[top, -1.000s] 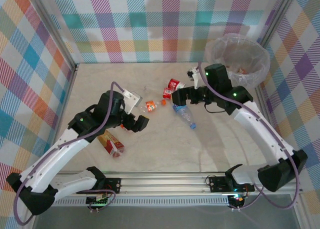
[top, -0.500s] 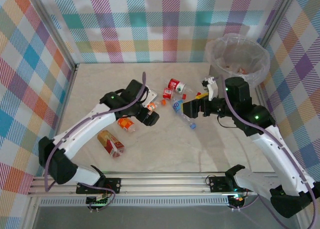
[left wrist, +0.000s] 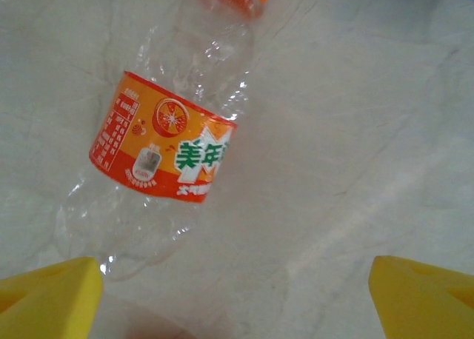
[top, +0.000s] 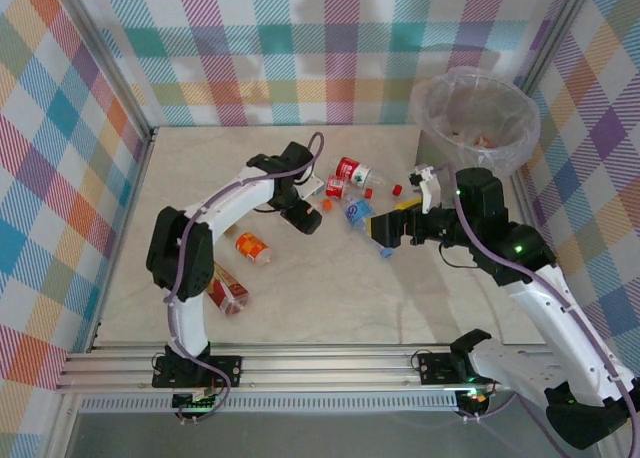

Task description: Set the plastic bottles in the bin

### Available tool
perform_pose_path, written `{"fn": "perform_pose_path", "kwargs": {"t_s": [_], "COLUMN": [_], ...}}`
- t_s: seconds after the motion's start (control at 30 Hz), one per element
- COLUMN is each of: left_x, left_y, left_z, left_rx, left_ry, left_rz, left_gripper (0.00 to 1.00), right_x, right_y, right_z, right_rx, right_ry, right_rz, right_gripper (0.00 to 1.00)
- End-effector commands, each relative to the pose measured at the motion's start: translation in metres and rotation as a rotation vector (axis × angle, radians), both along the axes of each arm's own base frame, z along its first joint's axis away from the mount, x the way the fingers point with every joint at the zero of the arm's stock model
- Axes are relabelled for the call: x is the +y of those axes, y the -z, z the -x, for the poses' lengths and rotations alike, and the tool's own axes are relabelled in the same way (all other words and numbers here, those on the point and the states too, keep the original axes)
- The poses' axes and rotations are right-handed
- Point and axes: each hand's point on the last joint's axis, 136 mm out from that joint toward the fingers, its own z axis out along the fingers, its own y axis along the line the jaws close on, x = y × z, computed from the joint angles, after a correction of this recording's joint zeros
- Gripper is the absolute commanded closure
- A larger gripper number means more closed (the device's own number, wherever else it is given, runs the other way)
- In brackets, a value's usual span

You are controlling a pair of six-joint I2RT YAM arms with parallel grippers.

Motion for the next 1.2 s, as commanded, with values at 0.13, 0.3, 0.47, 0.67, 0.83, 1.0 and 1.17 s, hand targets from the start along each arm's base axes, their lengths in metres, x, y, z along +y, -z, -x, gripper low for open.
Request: {"fn": "perform_pose_path", "kwargs": {"t_s": [0.13,0.3,0.47,0.67,0.83,1.0,1.17], "left_x": [0.023,0.025,0.02,0.013,0.011,0.007,0.005], "left_y": [0.017,0.028,0.038,0.045,0.047,0.05,0.04], "left_z": [-0.034,-0.044,-0.042,-0.028,-0.017,-0.002,0.005], "left_rx": [-0.035,-0.042,-0.006,0.066,0.097,0.133,0.133], "left_ry": [-0.014,-0.02,-0.017,-0.016,-0.028,-0.027,-0.058], "left_rz": [-0.1,-0.118,-0.1,-0.064,-0.052,-0.052,-0.011], "left_gripper": [0.04,0.03,0.08,0.14,0.19,0.29,0.35], "right_x": [-0.001,0.0,0.001,-0.001,-0.002,0.0,-0.002], "right_y": [0.005,0.006,0.009,0.011,0.011,0.012,0.013], "right_z": [0.006,0.004,0.004,0.003,0.002,0.001,0.001], "right_rx": [0.025,0.032,0.045,0.049,0.049,0.057,0.06], "right_ry": [0.003,0.008,0.008,0.023,0.03,0.028,0.038], "right_rz": [-0.015,-0.024,-0.024,-0.019,-0.015,-0.018,-0.016], "right_gripper": [0.0,0.0,0.0,0.0,0.0,0.0,0.0]}}
